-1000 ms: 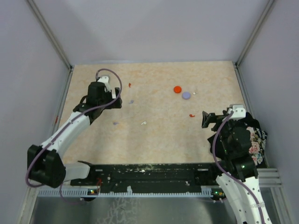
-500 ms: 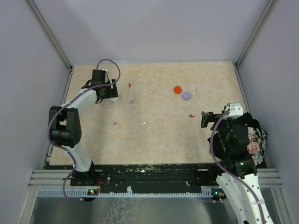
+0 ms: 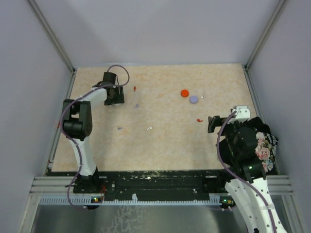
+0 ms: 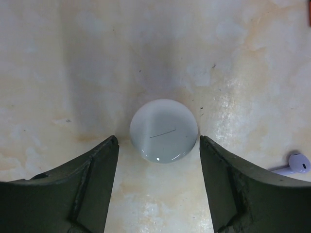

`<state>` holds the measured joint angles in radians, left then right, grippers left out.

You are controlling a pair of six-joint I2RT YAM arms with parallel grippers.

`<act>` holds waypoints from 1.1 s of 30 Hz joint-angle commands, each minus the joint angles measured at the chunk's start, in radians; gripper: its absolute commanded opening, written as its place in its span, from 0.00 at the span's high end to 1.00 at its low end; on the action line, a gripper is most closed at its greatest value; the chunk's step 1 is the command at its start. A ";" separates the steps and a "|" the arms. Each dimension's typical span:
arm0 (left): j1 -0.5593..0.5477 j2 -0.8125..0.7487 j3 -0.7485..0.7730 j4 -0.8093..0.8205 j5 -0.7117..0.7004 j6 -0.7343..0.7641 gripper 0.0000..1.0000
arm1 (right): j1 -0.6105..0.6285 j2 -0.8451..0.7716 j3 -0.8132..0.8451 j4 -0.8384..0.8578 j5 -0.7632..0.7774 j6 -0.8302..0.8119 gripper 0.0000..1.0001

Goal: Insert the wireless bluetooth earbuds into the charging case
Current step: Pick up the charging case at the center of the board.

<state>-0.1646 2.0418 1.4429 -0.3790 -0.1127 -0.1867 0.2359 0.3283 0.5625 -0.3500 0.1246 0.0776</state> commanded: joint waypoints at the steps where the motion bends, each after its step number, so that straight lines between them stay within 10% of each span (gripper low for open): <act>1: -0.014 0.014 0.015 -0.029 -0.022 0.001 0.28 | 0.009 0.020 0.010 0.033 -0.025 -0.015 0.03; 16: -0.029 -0.046 -0.050 -0.004 0.014 0.054 0.61 | 0.009 0.036 0.018 0.037 -0.111 -0.014 0.03; 33: -0.248 -0.451 -0.376 0.062 0.244 0.397 0.65 | 0.009 0.235 0.061 0.054 -0.356 0.104 0.02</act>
<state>-0.3759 1.6886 1.1103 -0.3511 0.0036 0.1143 0.2359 0.5022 0.5648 -0.3492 -0.1375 0.1287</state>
